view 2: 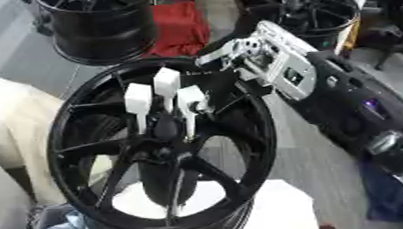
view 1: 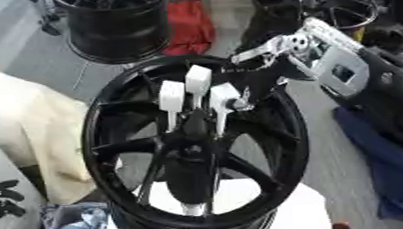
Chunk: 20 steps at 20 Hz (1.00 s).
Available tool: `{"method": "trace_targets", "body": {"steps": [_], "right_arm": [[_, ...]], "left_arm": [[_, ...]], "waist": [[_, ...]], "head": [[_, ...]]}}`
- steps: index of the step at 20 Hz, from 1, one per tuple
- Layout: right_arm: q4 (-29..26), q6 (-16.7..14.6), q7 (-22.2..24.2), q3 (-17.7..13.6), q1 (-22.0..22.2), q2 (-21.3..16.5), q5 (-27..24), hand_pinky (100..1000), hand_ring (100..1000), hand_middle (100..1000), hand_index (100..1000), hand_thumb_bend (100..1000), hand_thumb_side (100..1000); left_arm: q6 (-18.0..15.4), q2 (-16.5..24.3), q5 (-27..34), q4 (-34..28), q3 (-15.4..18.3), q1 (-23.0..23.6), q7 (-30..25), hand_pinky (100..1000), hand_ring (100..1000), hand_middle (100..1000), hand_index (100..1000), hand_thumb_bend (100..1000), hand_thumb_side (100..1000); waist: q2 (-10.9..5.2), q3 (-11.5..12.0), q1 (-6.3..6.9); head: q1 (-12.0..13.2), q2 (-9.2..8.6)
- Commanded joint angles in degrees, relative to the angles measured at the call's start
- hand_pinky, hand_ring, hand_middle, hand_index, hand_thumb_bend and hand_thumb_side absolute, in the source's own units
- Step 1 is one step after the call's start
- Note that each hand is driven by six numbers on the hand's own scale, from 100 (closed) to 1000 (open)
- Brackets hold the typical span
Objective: Pull the pin out of the wheel hub.
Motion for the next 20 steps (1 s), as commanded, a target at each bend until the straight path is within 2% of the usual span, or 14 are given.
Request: {"method": "trace_targets", "body": {"steps": [1, 9, 14, 15, 17, 20], "right_arm": [[-0.3, -0.1, 0.3, -0.4, -0.9, -0.3, 0.1, 882, 839, 733, 819, 147, 189], [0.1, -0.8, -0.4, -0.3, -0.2, 0.2, 0.3, 859, 799, 646, 752, 100, 140], [-2.1, -0.9, -1.7, 0.0, 1.0, -1.7, -0.7, 843, 769, 587, 696, 100, 124], [-2.7, -0.8, -2.1, -0.1, 1.1, -2.0, -0.9, 828, 741, 528, 640, 100, 101], [-3.9, -0.5, -3.2, -0.3, 1.3, -2.7, -1.4, 814, 715, 482, 589, 100, 100], [-5.8, 0.3, -5.0, -0.8, 1.3, -3.8, -2.1, 805, 697, 452, 556, 100, 100]], "left_arm": [[-2.1, 1.0, 0.2, -1.2, 0.0, -0.6, -2.2, 653, 493, 575, 829, 100, 908], [-1.9, 1.0, 0.1, -1.3, -0.1, -0.7, -2.2, 653, 493, 575, 829, 100, 908], [-1.9, 1.0, 0.1, -1.3, -0.1, -0.7, -2.2, 653, 493, 575, 829, 100, 908], [-1.9, 1.0, 0.1, -1.3, -0.1, -0.7, -2.2, 653, 493, 575, 829, 100, 908], [-1.9, 1.0, 0.1, -1.3, -0.1, -0.7, -2.2, 653, 493, 575, 829, 100, 909], [-1.9, 1.0, 0.1, -1.3, 0.0, -0.6, -2.2, 653, 493, 575, 829, 100, 909]], "waist": [[-0.39, 0.0, 0.48], [-0.37, 0.1, 0.49], [-0.35, 0.1, 0.45], [-0.35, 0.1, 0.45], [-0.36, 0.1, 0.44], [-0.41, 0.1, 0.42]], "head": [[0.0, -0.2], [0.0, -0.29], [0.0, -0.45], [0.0, -0.44], [0.0, -0.45], [0.1, -0.42]]}}
